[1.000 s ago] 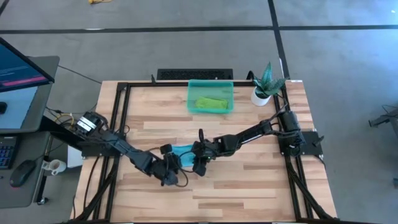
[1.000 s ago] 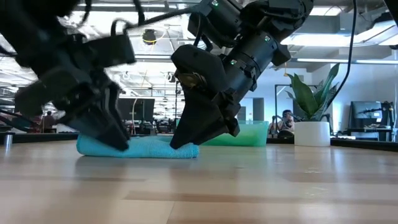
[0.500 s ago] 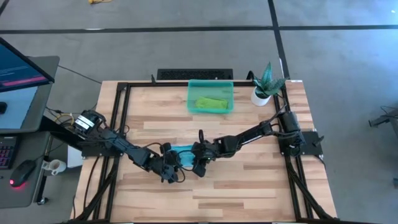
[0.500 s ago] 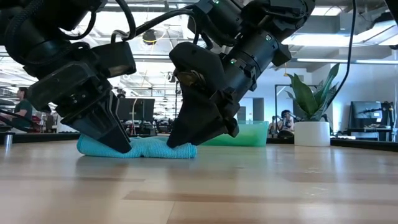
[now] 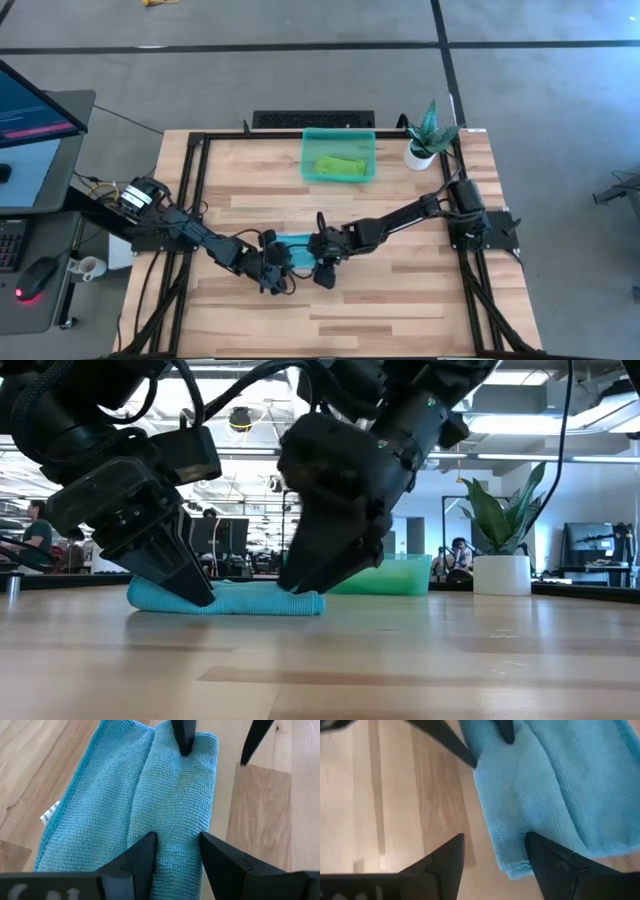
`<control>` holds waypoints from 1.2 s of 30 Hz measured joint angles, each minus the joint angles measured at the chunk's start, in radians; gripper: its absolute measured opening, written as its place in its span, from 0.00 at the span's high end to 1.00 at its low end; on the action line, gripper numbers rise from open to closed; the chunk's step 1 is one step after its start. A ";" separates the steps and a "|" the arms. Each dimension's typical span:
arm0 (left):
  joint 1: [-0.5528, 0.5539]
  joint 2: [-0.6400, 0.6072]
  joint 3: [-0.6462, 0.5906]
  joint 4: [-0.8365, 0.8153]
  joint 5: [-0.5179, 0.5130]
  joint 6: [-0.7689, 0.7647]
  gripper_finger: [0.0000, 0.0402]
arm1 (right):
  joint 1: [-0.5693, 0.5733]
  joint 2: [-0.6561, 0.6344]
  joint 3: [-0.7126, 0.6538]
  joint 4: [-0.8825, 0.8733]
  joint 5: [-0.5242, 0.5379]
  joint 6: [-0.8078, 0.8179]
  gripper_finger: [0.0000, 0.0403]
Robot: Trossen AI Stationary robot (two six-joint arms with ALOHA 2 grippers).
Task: Roll microfiber towels into tight, uniform cylinder then place into a basket
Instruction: Roll the blue microfiber cloth
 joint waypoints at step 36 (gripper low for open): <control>0.000 0.000 -0.003 0.009 0.002 -0.003 0.63 | 0.280 -0.180 0.001 -0.139 0.527 -0.477 0.43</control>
